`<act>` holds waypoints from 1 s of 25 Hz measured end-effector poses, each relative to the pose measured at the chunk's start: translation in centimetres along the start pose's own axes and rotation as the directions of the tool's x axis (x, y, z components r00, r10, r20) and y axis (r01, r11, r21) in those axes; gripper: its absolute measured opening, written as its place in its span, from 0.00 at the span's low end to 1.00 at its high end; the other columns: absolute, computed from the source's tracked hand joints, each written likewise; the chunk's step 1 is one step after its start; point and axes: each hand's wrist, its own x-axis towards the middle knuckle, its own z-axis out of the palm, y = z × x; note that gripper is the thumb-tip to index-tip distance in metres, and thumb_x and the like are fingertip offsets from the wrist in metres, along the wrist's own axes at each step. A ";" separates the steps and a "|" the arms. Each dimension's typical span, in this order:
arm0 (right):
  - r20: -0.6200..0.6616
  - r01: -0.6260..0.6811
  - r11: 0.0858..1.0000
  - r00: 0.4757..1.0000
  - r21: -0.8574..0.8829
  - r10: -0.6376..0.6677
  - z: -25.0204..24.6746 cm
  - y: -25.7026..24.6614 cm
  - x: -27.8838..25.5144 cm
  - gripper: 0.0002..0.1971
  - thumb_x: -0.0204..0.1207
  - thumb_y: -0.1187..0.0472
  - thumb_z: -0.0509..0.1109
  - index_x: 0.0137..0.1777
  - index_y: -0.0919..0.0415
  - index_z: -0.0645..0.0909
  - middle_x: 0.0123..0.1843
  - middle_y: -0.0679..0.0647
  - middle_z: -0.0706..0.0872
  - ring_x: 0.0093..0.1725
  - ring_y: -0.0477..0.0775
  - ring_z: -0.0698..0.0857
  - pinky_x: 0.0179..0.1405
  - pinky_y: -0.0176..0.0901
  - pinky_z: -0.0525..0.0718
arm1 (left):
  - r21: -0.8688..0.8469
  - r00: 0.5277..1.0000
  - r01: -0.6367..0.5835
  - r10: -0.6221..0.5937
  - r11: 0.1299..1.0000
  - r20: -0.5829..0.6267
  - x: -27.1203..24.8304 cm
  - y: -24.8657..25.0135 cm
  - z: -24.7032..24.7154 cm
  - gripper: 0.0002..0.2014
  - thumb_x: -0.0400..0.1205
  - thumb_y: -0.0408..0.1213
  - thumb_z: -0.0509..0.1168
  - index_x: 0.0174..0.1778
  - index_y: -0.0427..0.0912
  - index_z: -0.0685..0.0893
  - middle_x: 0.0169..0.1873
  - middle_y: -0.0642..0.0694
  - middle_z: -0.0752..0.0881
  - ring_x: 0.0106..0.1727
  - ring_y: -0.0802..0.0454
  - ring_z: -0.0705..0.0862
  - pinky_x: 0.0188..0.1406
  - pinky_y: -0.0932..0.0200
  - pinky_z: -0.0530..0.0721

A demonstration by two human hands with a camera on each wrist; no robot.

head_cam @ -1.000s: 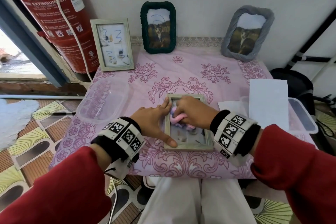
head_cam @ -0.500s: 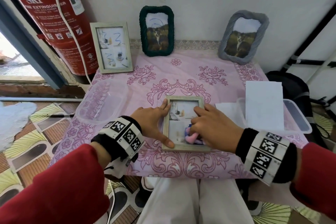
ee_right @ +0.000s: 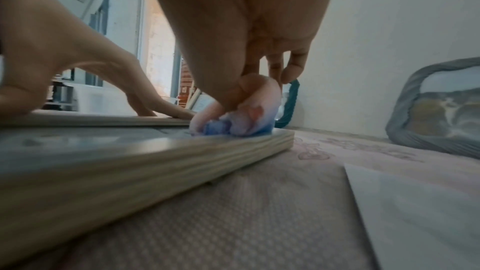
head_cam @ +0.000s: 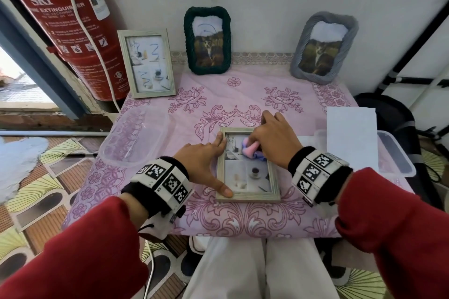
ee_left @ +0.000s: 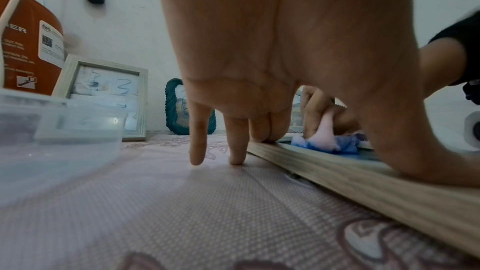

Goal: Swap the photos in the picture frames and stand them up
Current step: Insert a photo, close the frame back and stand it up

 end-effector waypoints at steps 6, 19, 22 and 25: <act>0.031 -0.072 0.963 0.997 0.258 0.067 0.2 -0.1 0.5 0.14 0.67 0.65 0.66 0.48 0.51 0.88 0.44 0.54 0.88 0.55 0.57 0.74 0.47 0.45 0.63 | -0.042 0.999 0.034 -0.032 0.999 0.039 -0.1 0.3 -0.1 0.63 0.61 0.70 0.71 0.82 0.51 0.39 0.82 0.57 0.36 0.79 0.51 0.65 0.78 0.50 0.65; 0.178 -0.253 0.434 0.962 0.865 0.207 -1.1 -0.5 -4.4 0.17 0.83 0.59 0.57 0.44 0.67 0.84 0.39 0.55 0.81 0.36 0.49 0.77 0.30 0.34 0.70 | -0.162 0.970 0.032 -0.070 0.986 -0.233 -0.7 2.3 0.0 0.28 0.71 0.52 0.73 0.67 0.48 0.80 0.72 0.42 0.73 0.72 0.45 0.72 0.71 0.52 0.69; 0.091 -0.202 0.481 0.966 0.853 0.244 -0.4 -0.6 -5.0 0.12 0.80 0.64 0.62 0.58 0.66 0.83 0.55 0.55 0.82 0.53 0.51 0.80 0.50 0.38 0.75 | -0.599 0.897 -0.047 -0.230 0.799 -0.377 0.0 3.7 0.6 0.10 0.81 0.37 0.64 0.45 0.35 0.88 0.40 0.42 0.85 0.43 0.49 0.82 0.38 0.69 0.75; 0.049 -0.231 0.456 0.925 0.859 0.376 0.4 -0.7 -5.5 0.18 0.73 0.67 0.70 0.63 0.64 0.75 0.61 0.62 0.75 0.57 0.57 0.78 0.57 0.39 0.75 | -0.833 0.923 -0.050 -0.293 0.551 -0.249 0.7 5.1 1.4 0.15 0.83 0.41 0.61 0.46 0.31 0.85 0.34 0.39 0.84 0.36 0.47 0.81 0.38 0.62 0.81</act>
